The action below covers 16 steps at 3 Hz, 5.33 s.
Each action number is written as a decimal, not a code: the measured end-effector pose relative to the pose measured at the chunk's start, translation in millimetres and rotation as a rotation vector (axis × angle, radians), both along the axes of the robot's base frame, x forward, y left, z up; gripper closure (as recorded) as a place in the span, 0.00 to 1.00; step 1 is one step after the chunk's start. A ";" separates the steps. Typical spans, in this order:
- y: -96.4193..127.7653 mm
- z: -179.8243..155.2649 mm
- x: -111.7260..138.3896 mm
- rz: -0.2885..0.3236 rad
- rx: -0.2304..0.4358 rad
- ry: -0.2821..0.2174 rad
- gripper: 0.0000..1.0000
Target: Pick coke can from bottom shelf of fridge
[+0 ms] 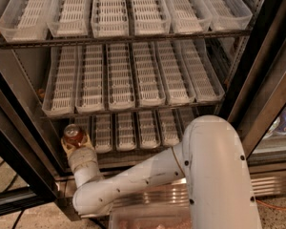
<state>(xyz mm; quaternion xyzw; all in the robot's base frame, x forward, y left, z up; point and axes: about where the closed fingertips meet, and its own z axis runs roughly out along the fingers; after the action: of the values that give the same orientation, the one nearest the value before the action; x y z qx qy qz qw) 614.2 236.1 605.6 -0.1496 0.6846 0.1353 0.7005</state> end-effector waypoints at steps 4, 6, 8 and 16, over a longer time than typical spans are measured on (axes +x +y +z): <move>-62.0 24.0 -25.1 0.017 -0.022 0.091 1.00; -103.0 38.2 -26.6 0.122 0.051 0.161 1.00; -137.2 56.2 -17.0 0.278 0.176 0.213 1.00; -130.3 80.9 -73.3 0.701 0.287 0.400 1.00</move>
Offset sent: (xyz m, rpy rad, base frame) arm -0.0160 -0.0391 0.0260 -0.0641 0.0652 0.0284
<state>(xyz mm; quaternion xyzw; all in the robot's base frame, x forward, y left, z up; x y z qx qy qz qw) 540.8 105.8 686.5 -0.2450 0.6888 0.4853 0.4795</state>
